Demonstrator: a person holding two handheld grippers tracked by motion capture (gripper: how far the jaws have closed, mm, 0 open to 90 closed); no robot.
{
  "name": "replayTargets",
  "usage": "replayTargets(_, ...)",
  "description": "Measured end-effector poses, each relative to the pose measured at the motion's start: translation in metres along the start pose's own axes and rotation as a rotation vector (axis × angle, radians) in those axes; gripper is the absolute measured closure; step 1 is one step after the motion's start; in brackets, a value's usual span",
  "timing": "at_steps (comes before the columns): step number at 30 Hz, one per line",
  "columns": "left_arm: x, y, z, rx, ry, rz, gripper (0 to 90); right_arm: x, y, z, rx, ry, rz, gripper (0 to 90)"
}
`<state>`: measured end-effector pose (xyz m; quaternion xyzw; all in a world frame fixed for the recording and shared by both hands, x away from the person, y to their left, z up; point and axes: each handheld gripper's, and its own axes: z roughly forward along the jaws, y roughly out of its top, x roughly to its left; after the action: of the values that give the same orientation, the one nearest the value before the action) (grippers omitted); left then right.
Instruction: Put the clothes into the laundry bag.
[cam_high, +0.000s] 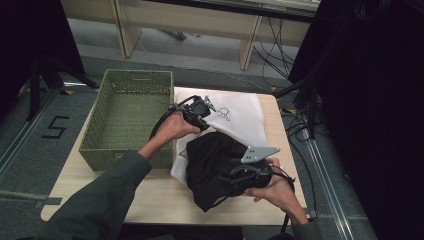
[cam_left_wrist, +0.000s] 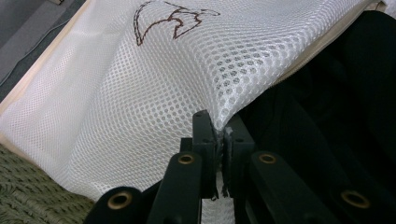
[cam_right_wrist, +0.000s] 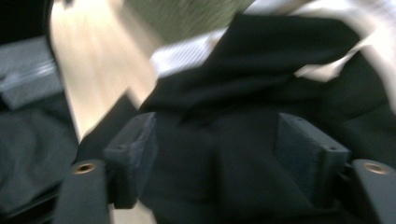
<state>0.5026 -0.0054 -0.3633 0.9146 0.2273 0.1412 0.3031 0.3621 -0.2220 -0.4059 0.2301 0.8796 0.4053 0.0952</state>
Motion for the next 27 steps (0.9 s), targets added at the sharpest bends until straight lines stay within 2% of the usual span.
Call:
replayTargets(1, 0.000, 0.000, 0.000, 0.000, -0.003, 0.000, 85.3, 0.004, -0.005, 0.006, 0.026, 0.012, 0.022, 26.4)
replayTargets(4, -0.001, -0.001, 0.001, 0.000, -0.008, -0.002, 85.2, 0.007, -0.012, 0.025, 0.048, 0.001, 0.037, 23.9)
replayTargets(5, -0.001, -0.001, 0.001, 0.001, -0.011, -0.003, 85.2, 0.008, -0.014, 0.033, 0.050, -0.005, 0.021, 22.4)
replayTargets(8, -0.001, -0.002, 0.002, 0.004, -0.019, -0.006, 85.1, 0.014, -0.018, 0.048, 0.063, -0.006, 0.011, 18.9)
replayTargets(9, -0.001, -0.002, 0.003, 0.002, -0.023, -0.010, 85.1, 0.015, -0.019, 0.053, 0.089, -0.013, 0.000, 18.4)
replayTargets(10, -0.001, -0.003, 0.004, 0.002, -0.025, -0.008, 85.1, 0.017, -0.022, 0.060, 0.076, -0.026, -0.003, 18.4)
replayTargets(12, -0.001, -0.004, 0.005, 0.009, -0.030, -0.008, 85.1, 0.017, -0.023, 0.066, 0.101, -0.027, -0.023, 18.3)
replayTargets(13, -0.002, -0.005, 0.006, 0.009, -0.031, -0.013, 85.2, 0.018, -0.024, 0.070, 0.115, -0.020, -0.029, 21.6)
replayTargets(14, -0.001, -0.005, 0.006, 0.023, -0.036, 0.001, 85.2, 0.019, -0.025, 0.073, 0.134, -0.026, -0.039, 29.0)
replayTargets(15, -0.002, -0.005, 0.007, 0.007, -0.038, -0.019, 85.2, 0.018, -0.025, 0.076, 0.173, -0.027, -0.052, 38.9)
replayTargets(16, -0.002, -0.005, 0.007, 0.007, -0.039, -0.018, 85.2, 0.017, -0.027, 0.080, 0.185, -0.014, -0.066, 43.6)
replayTargets(18, -0.003, -0.005, 0.007, 0.013, -0.047, -0.010, 85.4, 0.018, -0.027, 0.082, 0.223, -0.030, -0.068, 60.7)
replayTargets(19, -0.003, -0.005, 0.007, 0.024, -0.059, 0.008, 85.4, 0.016, -0.025, 0.081, 0.218, -0.041, -0.090, 70.9)
replayTargets(20, -0.005, -0.005, 0.008, 0.013, -0.062, -0.006, 85.5, 0.013, -0.024, 0.082, 0.213, -0.047, -0.093, 76.3)
replayTargets(21, -0.005, -0.005, 0.007, 0.026, -0.068, 0.012, 85.6, 0.010, -0.024, 0.082, 0.213, -0.053, -0.096, 80.3)
replayTargets(23, -0.009, -0.005, 0.006, 0.015, -0.086, 0.011, 85.8, 0.007, -0.024, 0.083, 0.209, -0.062, -0.084, 84.8)
replayTargets(24, -0.011, -0.005, 0.006, 0.007, -0.095, 0.012, 85.9, 0.007, -0.023, 0.082, 0.211, -0.069, -0.062, 85.4)
replayTargets(25, -0.014, -0.004, 0.004, 0.002, -0.108, 0.017, 86.0, 0.005, -0.021, 0.082, 0.212, -0.091, -0.079, 85.9)
replayTargets(26, -0.017, -0.003, 0.003, -0.004, -0.110, 0.033, 86.0, 0.002, -0.019, 0.080, 0.199, -0.134, -0.092, 86.1)
replayTargets(27, -0.019, -0.003, 0.001, -0.003, -0.101, 0.037, 86.1, -0.003, -0.016, 0.079, 0.189, -0.154, -0.082, 86.2)
